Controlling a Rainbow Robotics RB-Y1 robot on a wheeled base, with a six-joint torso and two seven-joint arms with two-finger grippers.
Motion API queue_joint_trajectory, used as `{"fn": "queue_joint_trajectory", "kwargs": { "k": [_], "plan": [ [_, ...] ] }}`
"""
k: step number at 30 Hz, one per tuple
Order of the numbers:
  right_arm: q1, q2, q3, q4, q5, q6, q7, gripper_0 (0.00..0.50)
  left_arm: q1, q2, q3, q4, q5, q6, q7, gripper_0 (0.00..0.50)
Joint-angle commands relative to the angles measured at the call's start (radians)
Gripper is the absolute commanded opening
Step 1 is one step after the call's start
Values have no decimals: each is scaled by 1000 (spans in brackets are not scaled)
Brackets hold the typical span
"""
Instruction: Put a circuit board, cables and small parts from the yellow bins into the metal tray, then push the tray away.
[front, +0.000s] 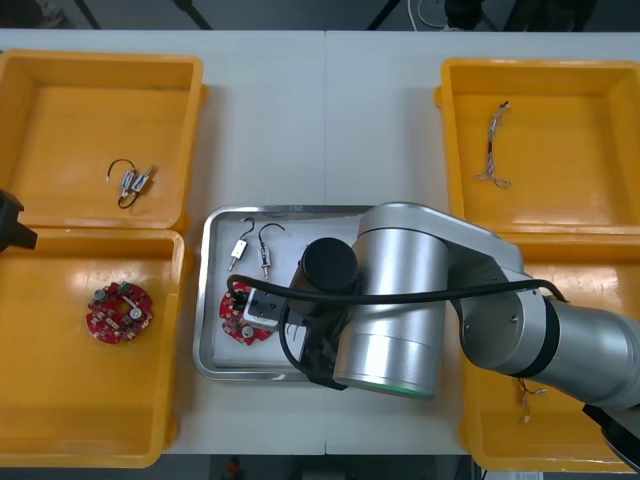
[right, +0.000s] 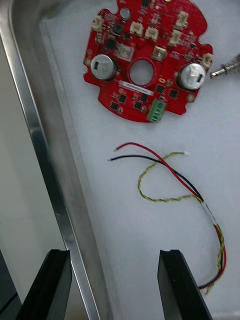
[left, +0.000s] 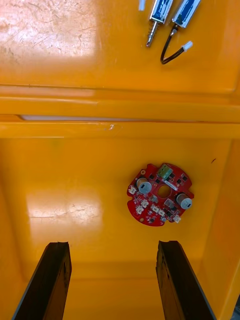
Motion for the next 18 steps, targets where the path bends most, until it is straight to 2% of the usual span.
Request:
{"fn": "queue_joint_trajectory", "kwargs": {
  "k": [1,7,13,18],
  "plan": [
    [-45,23,92,34,12,-66,52,500,39,49,45,-28,19,1,-92,500],
    [-51,23,175,46,71,-86,46,500,58,49,50,-30,22,-29,-110,500],
    [-51,43,200,86,78,-88,51,500,66,49,54,-30,19,-37,-119,500],
    [-51,64,232,124,116,-108,46,500,68,48,54,-28,14,-36,-124,500]
  ]
}}
